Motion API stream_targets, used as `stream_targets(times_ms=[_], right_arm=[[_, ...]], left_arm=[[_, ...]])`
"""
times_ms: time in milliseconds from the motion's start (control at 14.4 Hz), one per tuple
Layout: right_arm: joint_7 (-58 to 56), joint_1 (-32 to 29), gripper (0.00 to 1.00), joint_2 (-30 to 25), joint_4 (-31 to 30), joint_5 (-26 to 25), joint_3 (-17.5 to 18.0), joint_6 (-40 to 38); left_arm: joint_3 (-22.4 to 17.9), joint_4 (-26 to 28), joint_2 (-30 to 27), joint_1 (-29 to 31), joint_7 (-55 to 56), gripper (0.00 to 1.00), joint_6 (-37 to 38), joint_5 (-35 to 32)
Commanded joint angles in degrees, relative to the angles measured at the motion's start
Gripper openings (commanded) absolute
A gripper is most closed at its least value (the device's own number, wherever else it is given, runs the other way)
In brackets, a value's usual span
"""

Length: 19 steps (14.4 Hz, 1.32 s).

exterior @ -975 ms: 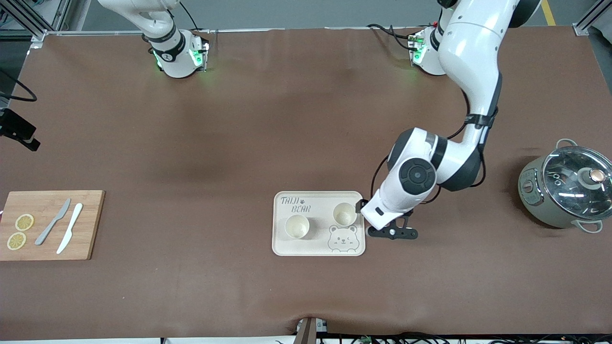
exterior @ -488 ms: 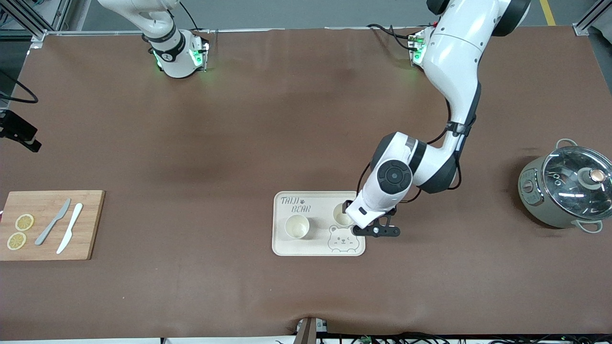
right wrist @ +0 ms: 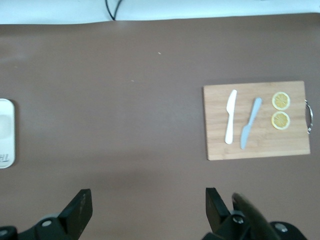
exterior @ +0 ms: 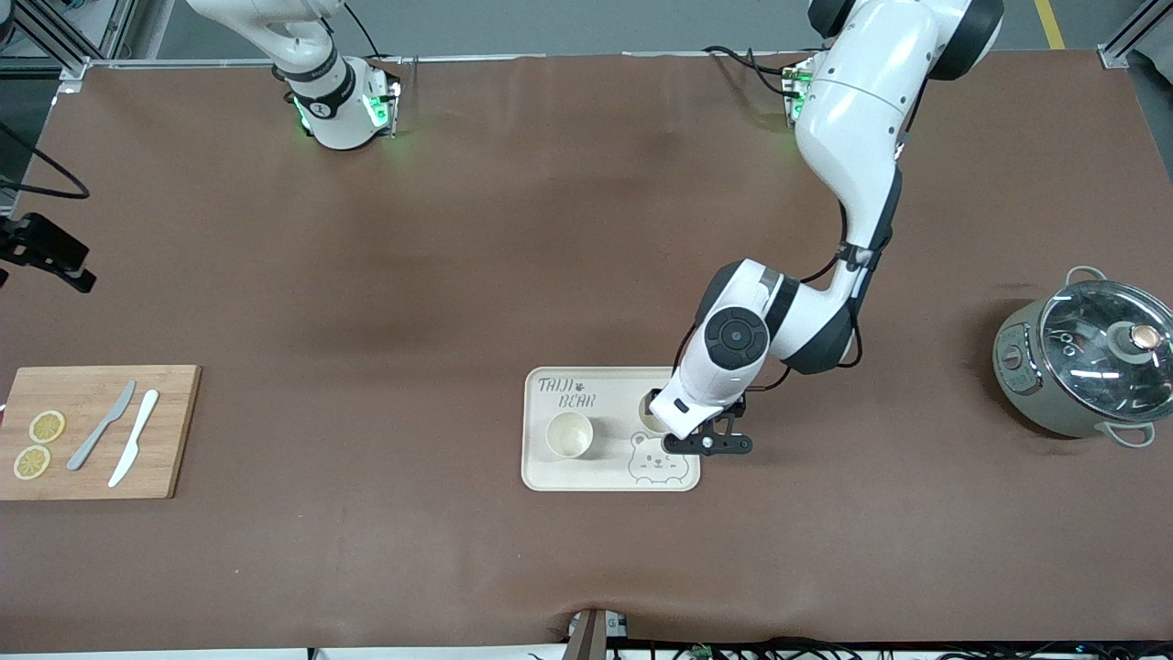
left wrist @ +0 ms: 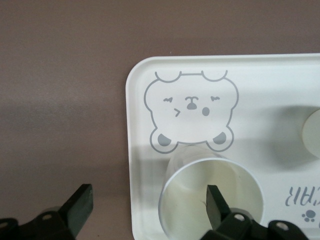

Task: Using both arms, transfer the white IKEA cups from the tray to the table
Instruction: 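Grasp the cup with the left gripper while the right gripper reaches the tray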

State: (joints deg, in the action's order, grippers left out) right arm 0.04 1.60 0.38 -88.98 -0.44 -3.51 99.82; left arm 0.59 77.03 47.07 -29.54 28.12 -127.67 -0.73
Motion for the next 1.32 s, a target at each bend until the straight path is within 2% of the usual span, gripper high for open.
stream_targets(times_ms=[0, 139, 279, 348, 418, 557, 836, 1045, 1254], right_arm=[[9.23, 6.11, 1.0, 1.37, 1.44, 3.23, -0.01, 1.86], [18.21, 11.12, 1.0, 5.49, 3.18, 3.07, -0.01, 3.53], [26.55, 15.44, 1.0, 11.81, 8.88, 2.63, -0.09, 3.63], [28.42, 16.58, 1.0, 15.23, 11.87, 2.89, -0.01, 3.36], [28.61, 17.55, 1.0, 18.14, 14.07, 3.07, -0.01, 3.19], [30.27, 19.66, 1.0, 23.68, 17.5, 3.25, 0.08, 3.27], [36.7, 23.53, 1.0, 32.48, 23.22, 5.18, 0.08, 3.62], [39.85, 26.17, 1.0, 36.26, 24.29, 5.27, 0.08, 8.17], [40.13, 28.8, 1.0, 39.52, 24.29, 5.09, -0.01, 13.37]], left_arm=[[-0.41, -1.18, 0.83, -0.69, 1.5, 1.0, -0.38, -1.47], [-0.41, -1.1, 1.36, -0.69, 1.59, 1.0, -0.38, -1.38], [-0.33, -1.01, 1.45, -0.69, 1.59, 1.0, -0.38, -1.47], [-0.33, -0.83, 1.71, -0.78, 2.46, 0.81, -0.38, -0.69], [-0.41, -0.74, 1.45, -0.96, 6.21, 0.01, -0.38, -1.37], [-0.24, -0.92, 1.89, -1.48, 7.39, 0.0, -0.38, -4.8], [-0.33, -0.83, 2.15, -1.49, 6.77, 0.0, -0.38, -5.07], [-0.33, -0.83, 2.15, -1.05, 6.69, 0.0, -0.38, -5.07], [-0.41, -1.01, -0.21, -0.26, 6.77, 0.0, 0.14, -5.07]])
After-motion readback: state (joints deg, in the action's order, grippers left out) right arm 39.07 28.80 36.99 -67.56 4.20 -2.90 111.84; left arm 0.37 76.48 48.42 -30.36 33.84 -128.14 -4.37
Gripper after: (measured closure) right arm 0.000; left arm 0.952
